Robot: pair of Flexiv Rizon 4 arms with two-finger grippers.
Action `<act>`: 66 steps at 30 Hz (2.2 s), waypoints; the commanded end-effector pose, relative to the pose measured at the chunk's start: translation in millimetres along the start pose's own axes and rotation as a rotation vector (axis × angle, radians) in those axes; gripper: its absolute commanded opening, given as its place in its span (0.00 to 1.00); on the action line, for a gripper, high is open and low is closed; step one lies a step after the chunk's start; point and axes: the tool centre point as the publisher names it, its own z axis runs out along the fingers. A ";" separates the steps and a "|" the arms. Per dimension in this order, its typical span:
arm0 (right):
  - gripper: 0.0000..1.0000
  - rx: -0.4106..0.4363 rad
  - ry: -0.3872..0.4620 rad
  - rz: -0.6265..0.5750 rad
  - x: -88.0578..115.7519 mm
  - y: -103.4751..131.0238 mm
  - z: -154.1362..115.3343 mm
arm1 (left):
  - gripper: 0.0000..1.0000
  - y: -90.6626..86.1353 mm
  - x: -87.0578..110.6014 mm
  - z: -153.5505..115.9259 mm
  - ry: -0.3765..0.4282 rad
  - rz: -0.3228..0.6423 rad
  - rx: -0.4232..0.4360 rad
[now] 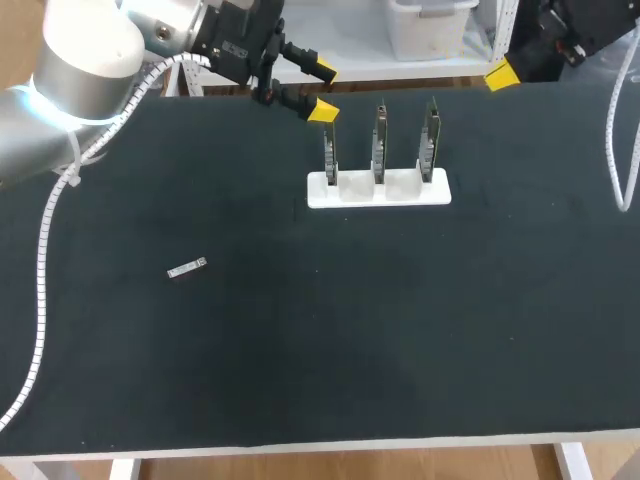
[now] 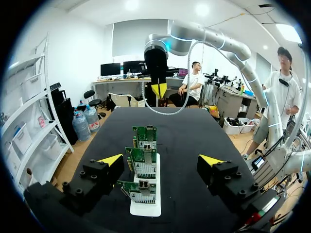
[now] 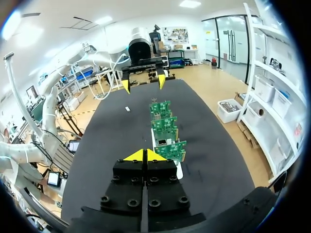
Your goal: Pick up the optical module with the left hand, and insert it into the network port with the right hand.
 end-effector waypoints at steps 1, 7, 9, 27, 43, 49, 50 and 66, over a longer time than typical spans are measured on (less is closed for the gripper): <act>0.00 0.064 -0.003 -0.003 1.7 3.9 0.3 | 1.00 0.9 0.1 0.0 0.001 0.001 0.002; 0.00 0.036 0.018 -0.022 1.5 -2.2 2.6 | 1.00 0.9 0.1 0.0 0.001 0.001 0.002; 0.00 0.026 0.018 -0.029 0.5 -2.7 3.0 | 1.00 0.9 0.1 0.0 0.001 0.001 0.002; 0.00 -0.015 0.034 -0.048 3.2 -9.8 1.8 | 1.00 0.9 0.1 0.0 0.001 0.001 0.002; 0.00 -0.024 0.037 -0.055 2.1 -12.2 4.4 | 1.00 0.9 0.1 0.0 0.001 0.001 0.002; 1.00 -0.005 0.045 -0.022 3.1 -11.6 6.0 | 1.00 0.9 0.1 0.0 0.001 0.001 0.002; 1.00 -0.005 0.045 -0.022 3.1 -11.6 6.0 | 1.00 0.9 0.1 0.0 0.001 0.001 0.002; 1.00 -0.005 0.045 -0.022 3.1 -11.6 6.0 | 1.00 0.9 0.1 0.0 0.001 0.001 0.002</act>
